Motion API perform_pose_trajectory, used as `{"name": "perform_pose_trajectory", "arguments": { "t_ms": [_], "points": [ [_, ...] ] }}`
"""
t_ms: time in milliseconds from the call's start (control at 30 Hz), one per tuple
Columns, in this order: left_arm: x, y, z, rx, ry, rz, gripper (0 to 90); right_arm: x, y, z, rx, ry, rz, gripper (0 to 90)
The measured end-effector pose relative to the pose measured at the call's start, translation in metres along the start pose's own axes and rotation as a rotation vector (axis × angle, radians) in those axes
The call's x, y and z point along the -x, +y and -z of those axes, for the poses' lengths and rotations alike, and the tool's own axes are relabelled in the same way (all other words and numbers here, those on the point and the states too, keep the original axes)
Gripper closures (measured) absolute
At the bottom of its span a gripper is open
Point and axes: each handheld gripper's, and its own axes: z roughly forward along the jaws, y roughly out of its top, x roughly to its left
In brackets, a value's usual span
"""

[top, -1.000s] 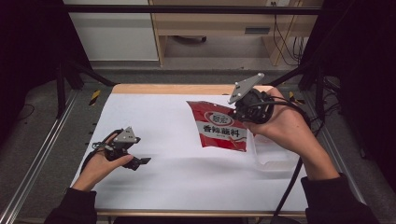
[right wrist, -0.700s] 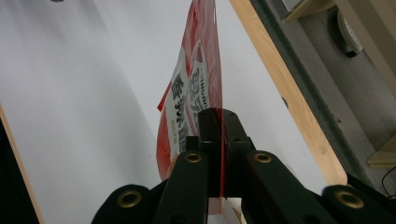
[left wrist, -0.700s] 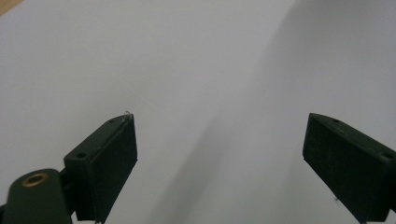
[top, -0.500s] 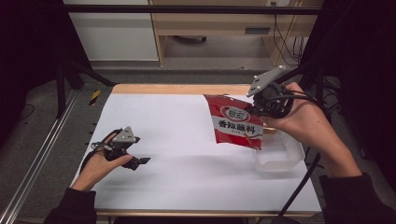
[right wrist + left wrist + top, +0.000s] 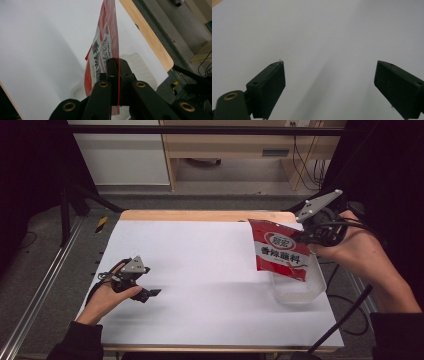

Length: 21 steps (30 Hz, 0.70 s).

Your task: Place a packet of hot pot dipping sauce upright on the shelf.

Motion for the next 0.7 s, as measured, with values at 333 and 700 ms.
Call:
{"name": "perform_pose_trajectory", "arguments": {
  "t_ms": [333,700],
  "points": [
    [0.000,0.000,-0.001,-0.007,-0.003,-0.001,10.2,0.016,-0.028,0.006,-0.015,-0.026,-0.041,89.8],
    [0.000,-0.001,0.000,-0.004,-0.004,0.002,10.1,0.021,-0.038,0.015,-0.017,-0.041,-0.056,89.8]
  ]
}}
